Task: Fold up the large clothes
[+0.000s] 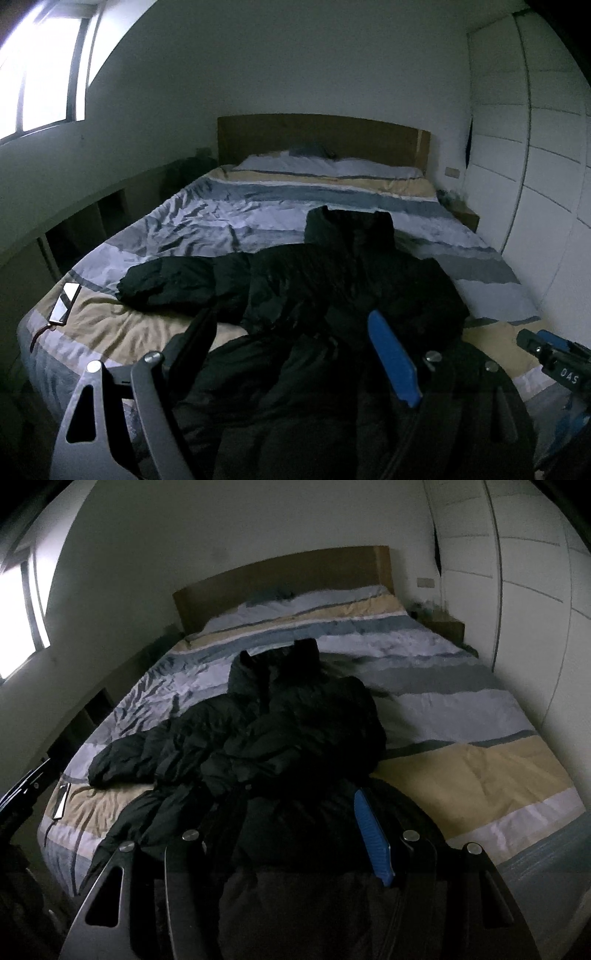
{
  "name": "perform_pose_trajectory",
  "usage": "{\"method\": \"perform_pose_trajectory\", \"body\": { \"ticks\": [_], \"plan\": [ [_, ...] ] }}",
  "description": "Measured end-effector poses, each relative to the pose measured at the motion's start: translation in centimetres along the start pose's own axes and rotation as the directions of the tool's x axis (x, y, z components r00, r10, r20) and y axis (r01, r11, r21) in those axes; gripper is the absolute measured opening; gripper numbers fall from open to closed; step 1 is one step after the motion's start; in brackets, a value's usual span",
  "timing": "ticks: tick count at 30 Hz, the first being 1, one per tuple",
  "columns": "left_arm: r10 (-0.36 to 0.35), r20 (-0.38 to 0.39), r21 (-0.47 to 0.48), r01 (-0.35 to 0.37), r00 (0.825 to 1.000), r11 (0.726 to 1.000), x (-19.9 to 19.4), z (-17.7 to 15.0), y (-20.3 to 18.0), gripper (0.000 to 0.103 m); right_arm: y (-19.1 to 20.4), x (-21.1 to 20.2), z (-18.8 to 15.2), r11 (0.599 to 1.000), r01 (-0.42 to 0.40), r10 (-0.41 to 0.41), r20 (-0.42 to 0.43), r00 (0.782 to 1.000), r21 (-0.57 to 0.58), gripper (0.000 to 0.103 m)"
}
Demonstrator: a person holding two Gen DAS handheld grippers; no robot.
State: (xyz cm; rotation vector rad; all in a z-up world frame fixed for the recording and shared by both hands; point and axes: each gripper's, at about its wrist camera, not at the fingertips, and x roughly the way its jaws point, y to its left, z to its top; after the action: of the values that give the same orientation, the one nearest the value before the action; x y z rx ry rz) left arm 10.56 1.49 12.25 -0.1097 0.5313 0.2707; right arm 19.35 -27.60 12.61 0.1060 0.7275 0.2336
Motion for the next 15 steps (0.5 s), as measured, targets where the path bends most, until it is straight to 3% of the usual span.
{"method": "perform_pose_trajectory", "body": {
  "ticks": [6,15],
  "plan": [
    [0.045,0.009,-0.027,-0.044,0.999,0.999,0.2,0.3,1.9,0.084,1.0,-0.2,0.0,1.0,-0.009,0.009,0.009,1.0,-0.017,0.06],
    [0.091,-0.036,-0.021,-0.092,0.995,0.996,4.2,1.8,2.9,0.084,1.1,1.5,0.6,1.0,-0.03,0.03,0.008,1.0,-0.005,0.06]
  ]
}}
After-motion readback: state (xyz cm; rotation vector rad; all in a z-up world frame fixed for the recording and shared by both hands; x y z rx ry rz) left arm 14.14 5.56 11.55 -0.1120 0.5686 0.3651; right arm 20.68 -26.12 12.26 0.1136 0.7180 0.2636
